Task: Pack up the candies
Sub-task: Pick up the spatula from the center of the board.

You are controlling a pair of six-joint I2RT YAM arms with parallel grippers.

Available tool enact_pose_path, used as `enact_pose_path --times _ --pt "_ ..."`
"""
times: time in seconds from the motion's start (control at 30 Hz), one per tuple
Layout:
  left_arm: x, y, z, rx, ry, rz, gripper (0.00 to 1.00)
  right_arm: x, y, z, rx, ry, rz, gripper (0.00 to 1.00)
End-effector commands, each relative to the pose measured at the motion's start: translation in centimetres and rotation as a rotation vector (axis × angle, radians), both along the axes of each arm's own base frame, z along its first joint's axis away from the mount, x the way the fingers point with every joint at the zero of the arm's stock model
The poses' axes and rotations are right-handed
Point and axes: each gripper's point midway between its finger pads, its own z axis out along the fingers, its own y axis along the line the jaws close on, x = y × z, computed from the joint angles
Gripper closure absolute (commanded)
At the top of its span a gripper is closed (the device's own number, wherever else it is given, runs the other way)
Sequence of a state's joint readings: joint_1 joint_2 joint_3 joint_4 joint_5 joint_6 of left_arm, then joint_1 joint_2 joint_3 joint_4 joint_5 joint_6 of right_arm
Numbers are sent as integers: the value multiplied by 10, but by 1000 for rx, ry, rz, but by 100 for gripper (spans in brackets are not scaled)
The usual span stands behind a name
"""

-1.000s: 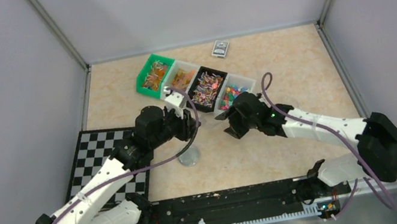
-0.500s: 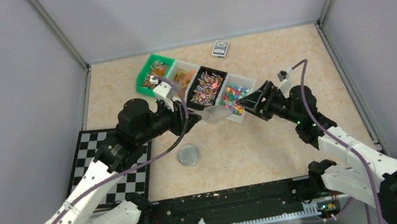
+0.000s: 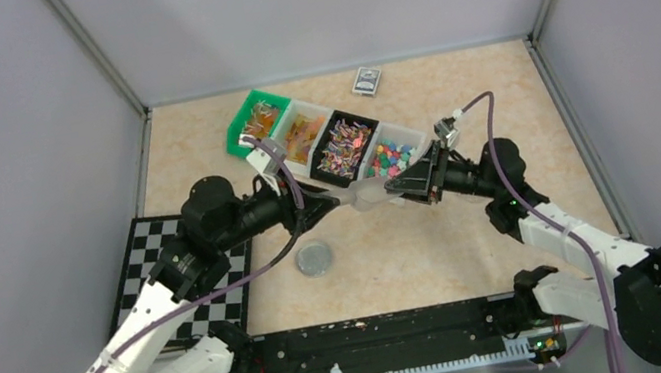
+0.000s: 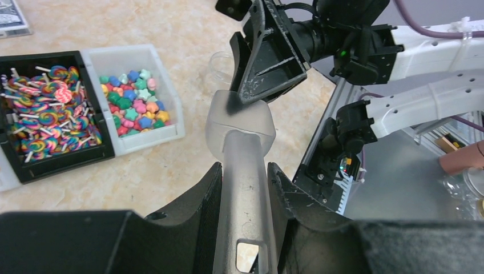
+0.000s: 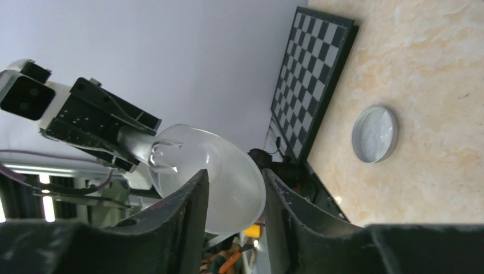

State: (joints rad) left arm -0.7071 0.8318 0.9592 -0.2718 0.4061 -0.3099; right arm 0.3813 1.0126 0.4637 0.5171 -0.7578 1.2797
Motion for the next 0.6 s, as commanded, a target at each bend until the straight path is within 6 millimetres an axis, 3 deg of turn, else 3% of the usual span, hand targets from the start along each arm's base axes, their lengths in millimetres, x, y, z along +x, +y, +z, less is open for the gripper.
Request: enact_pose_path --times 0.0,0.1,0.23,0.43,0.57 --pt "-3 -11 21 -72 -26 -58 100 -7 2 20 92 -7 51 67" --pt "-3 -12 26 -69 -19 -64 100 -10 2 26 126 11 66 74" --pt "-13 -18 20 -36 -35 -158 87 -10 2 18 100 59 61 100" --pt "-17 -17 1 92 -32 -223 69 -11 3 17 138 110 78 100" --pt "-19 -14 -2 122 -62 -244 56 -10 3 18 171 130 75 100"
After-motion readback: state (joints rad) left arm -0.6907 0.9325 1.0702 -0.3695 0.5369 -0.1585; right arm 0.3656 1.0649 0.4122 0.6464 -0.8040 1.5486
